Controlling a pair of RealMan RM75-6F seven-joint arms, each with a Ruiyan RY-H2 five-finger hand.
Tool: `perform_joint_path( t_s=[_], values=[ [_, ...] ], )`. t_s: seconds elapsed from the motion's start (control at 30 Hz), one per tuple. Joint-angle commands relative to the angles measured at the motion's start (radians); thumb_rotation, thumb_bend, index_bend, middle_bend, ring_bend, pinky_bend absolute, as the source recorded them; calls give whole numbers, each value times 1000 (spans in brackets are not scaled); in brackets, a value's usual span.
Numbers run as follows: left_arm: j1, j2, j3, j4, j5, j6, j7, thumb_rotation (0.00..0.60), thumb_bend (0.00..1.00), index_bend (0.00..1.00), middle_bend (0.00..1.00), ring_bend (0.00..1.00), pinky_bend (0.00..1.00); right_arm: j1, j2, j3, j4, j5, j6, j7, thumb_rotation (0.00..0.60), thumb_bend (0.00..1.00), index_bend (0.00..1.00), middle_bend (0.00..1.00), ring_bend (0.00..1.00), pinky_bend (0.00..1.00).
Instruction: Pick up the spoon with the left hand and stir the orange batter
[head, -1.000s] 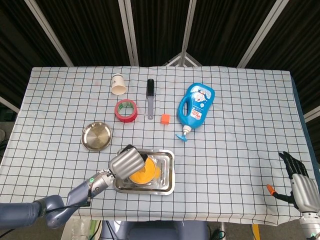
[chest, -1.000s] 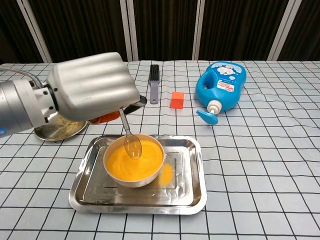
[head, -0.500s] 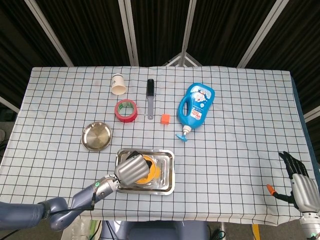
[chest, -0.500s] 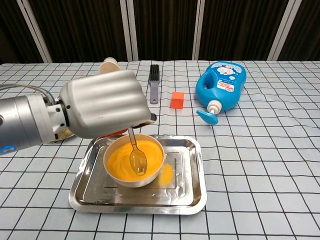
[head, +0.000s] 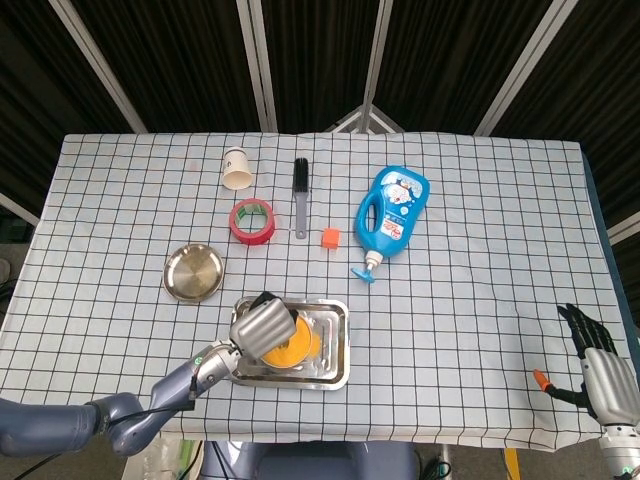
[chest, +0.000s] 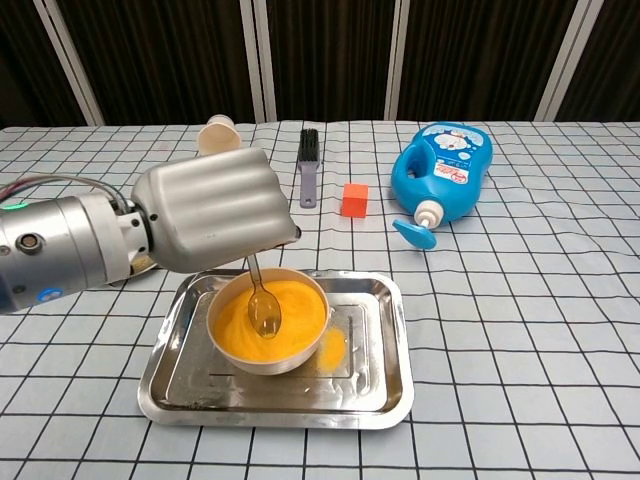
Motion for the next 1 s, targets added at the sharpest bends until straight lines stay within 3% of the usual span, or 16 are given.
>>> perform_joint_path(
  t_s=[0.03, 0.33, 0.63, 1.0],
  values=[
    [2, -22, -6, 18, -24, 12, 28, 600, 726, 818, 1000, 1000, 1000, 1, 0, 1, 1, 2, -1, 1, 600, 312, 0, 0, 0, 0],
    [3, -17, -4, 16, -52, 40, 53, 600, 726, 818, 1000, 1000, 1000, 1, 1, 1, 1, 1, -3, 1, 600, 312, 0, 0, 0, 0],
    [3, 37, 1, -13, -5, 74, -4, 600, 726, 818, 1000, 1000, 1000, 1, 0, 0, 0, 0, -2, -3, 600, 311, 0, 0, 0, 0],
    [-36, 41, 40, 22, 63, 22, 93, 600, 726, 818, 1000, 1000, 1000, 1, 2, 0, -2, 2, -4, 2, 600, 312, 0, 0, 0, 0]
  ],
)
